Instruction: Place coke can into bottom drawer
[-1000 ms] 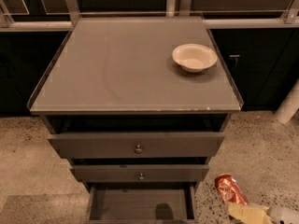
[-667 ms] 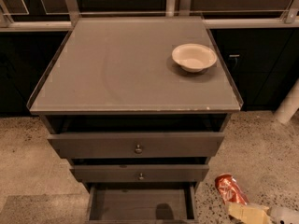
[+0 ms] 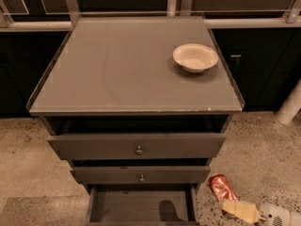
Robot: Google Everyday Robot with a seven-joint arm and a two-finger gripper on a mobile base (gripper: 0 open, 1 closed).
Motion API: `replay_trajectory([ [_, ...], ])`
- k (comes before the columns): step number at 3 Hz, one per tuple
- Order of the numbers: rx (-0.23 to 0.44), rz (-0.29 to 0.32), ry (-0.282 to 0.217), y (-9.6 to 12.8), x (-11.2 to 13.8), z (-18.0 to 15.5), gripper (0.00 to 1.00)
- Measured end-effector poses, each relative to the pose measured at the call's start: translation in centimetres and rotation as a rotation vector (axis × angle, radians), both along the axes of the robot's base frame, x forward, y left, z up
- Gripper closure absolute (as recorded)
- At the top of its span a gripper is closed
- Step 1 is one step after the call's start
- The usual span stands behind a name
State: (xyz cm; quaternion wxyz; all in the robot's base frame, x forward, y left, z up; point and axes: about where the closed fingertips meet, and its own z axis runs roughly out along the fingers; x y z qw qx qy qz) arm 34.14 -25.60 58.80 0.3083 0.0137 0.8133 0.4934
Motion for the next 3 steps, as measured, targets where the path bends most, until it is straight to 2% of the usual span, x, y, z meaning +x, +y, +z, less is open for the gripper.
replay_trajectory([
  [1, 0.122, 0.064, 0.046, 0.9, 1.5, -5.1, 1.00],
  [2, 0.252, 0.091, 0.128, 2.7, 1.5, -12.1, 1.00],
  [3, 0.249, 0.090, 0.126, 2.7, 1.6, -12.0, 1.00],
])
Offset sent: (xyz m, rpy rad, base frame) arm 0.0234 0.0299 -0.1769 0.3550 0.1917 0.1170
